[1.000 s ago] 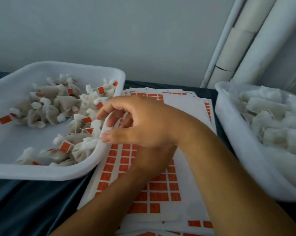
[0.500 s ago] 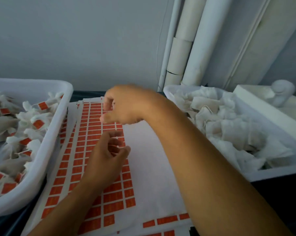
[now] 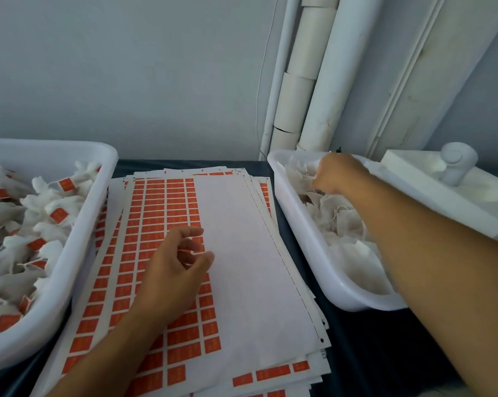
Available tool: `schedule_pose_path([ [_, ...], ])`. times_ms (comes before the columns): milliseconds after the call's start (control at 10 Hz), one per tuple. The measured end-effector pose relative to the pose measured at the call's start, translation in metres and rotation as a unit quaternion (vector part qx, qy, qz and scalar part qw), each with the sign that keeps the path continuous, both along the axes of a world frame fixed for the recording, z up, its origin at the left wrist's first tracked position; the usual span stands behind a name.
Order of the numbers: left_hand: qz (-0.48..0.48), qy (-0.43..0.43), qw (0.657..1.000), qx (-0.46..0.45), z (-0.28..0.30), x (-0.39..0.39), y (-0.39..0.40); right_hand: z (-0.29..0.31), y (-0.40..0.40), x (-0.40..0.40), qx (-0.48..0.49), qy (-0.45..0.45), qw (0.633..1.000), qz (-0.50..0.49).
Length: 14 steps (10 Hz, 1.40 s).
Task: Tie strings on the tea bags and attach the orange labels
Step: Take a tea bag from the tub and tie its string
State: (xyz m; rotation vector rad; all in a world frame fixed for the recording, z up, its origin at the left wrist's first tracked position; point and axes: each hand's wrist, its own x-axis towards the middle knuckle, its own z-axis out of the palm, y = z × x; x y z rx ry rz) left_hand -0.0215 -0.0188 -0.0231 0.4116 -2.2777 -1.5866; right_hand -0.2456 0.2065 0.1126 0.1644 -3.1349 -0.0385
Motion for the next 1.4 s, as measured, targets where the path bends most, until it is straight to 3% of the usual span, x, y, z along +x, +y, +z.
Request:
schedule_pose_path([
  [100, 0.002, 0.004, 1.0, -0.008, 0.001, 0.001, 0.0, -0.022, 0.002, -0.002, 0.018, -0.027, 0.999, 0.007],
  [300, 0.0, 0.005, 1.0, -0.014, -0.001, 0.001, 0.0, -0.041, -0.004, 0.001, 0.054, 0.064, 0.996, -0.003],
  [500, -0.001, 0.001, 1.0, -0.02, 0.0, 0.002, 0.0, -0.038, -0.002, 0.003, 0.067, 0.075, 0.995, -0.002],
  [800, -0.001, 0.003, 1.0, -0.019, 0.0, 0.001, 0.0, -0.022, 0.015, -0.008, -0.084, -0.045, 0.995, -0.002],
  [1100, -0.002, 0.002, 1.0, -0.029, -0.001, 0.001, 0.0, -0.009, 0.025, -0.013, -0.136, -0.176, 0.975, 0.015],
  [1200, -0.005, 0.003, 1.0, -0.03, 0.0, 0.001, 0.001, -0.001, 0.018, -0.007, -0.095, -0.2, 0.975, 0.023],
  [1400, -0.007, 0.001, 0.999, -0.031, 0.001, 0.002, 0.001, -0.009, -0.004, 0.007, 0.069, -0.127, 0.988, 0.044],
])
